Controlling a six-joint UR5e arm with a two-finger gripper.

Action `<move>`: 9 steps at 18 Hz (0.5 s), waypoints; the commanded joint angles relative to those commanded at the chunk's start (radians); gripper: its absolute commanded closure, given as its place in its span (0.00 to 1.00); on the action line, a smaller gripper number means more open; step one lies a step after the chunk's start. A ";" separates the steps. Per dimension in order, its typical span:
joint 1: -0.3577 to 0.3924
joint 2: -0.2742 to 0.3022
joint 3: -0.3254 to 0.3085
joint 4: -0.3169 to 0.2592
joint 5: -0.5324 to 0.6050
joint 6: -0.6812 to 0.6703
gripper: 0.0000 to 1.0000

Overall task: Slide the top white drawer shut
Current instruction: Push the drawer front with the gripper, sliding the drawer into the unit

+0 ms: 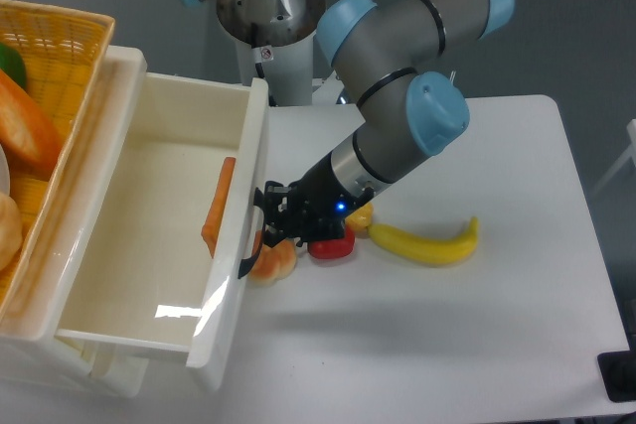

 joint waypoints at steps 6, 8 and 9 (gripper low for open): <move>-0.034 0.017 -0.005 -0.003 0.000 -0.021 0.87; -0.043 0.017 -0.006 -0.003 0.000 -0.026 0.87; -0.048 0.017 -0.006 -0.002 0.000 -0.029 0.87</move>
